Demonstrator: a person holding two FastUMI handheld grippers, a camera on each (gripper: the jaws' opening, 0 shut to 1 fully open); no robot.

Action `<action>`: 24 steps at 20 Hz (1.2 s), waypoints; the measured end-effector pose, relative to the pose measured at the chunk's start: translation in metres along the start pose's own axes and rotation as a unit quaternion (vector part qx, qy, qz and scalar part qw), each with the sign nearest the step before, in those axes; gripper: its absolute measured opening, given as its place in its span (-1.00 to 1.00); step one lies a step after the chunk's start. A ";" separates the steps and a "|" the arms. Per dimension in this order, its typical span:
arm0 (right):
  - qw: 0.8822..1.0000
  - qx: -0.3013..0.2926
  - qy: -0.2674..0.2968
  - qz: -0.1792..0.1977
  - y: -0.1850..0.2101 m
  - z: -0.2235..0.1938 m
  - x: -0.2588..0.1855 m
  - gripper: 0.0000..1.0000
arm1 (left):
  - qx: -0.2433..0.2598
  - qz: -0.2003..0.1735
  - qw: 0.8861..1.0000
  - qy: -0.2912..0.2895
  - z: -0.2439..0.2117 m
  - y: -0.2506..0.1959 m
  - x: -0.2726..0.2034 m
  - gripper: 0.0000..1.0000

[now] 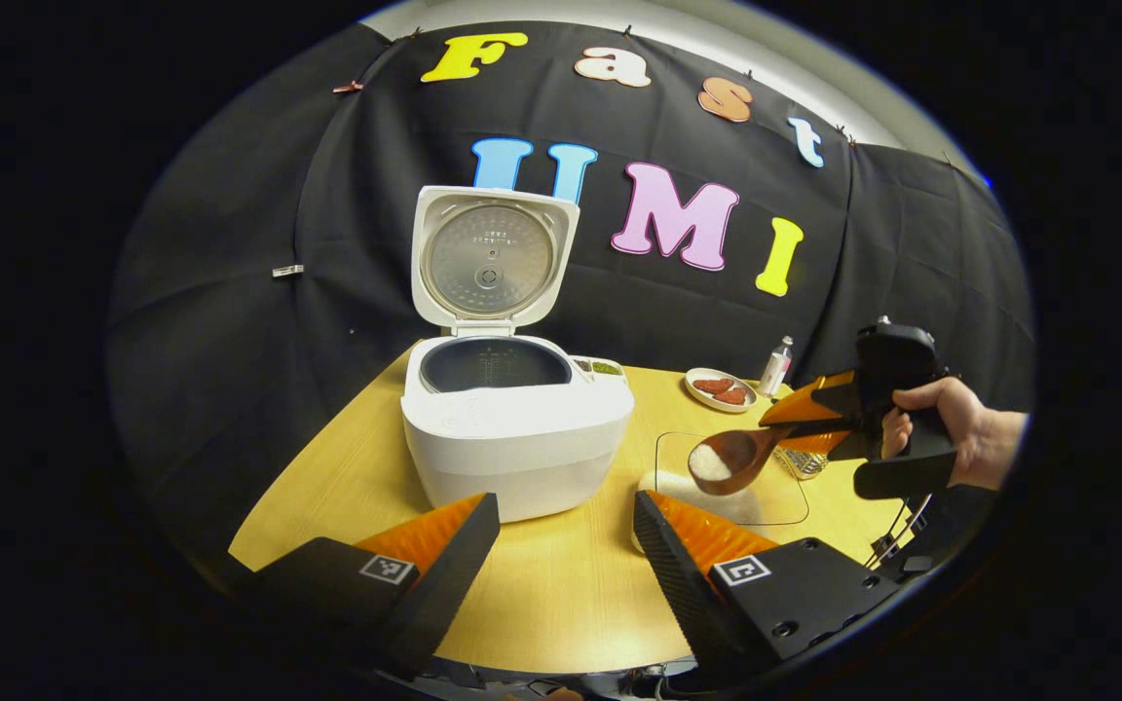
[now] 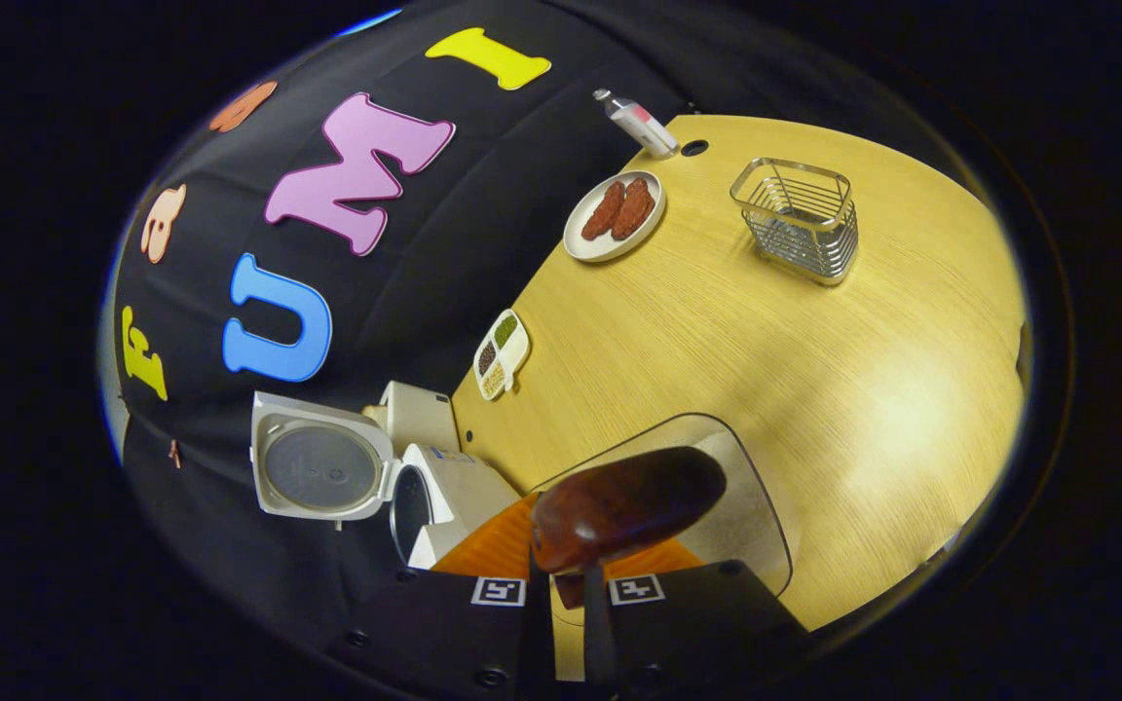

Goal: Close the left gripper, press the button to open the rice cooker; take a wooden spoon from the chopstick holder with the right hand, scoop a spoonful of rice and pour it into the rice cooker, then put the wooden spoon back into the chopstick holder.

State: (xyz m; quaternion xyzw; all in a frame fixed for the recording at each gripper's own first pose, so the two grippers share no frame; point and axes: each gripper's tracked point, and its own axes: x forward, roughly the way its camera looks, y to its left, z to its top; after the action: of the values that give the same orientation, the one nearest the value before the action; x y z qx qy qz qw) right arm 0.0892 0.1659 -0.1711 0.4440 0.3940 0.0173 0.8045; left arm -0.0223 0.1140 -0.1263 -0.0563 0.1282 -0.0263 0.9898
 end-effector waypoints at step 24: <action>0.989 0.054 0.061 0.121 0.229 -0.042 0.038 -0.67 | -0.061 0.079 0.995 -0.007 -0.016 0.073 -0.036 0.92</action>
State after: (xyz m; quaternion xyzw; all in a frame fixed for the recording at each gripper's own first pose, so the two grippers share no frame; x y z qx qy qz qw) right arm 0.1620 0.3479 -0.0403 0.5292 0.3863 0.1204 0.7458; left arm -0.0580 0.1869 -0.1415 -0.1064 0.1265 0.0605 0.9844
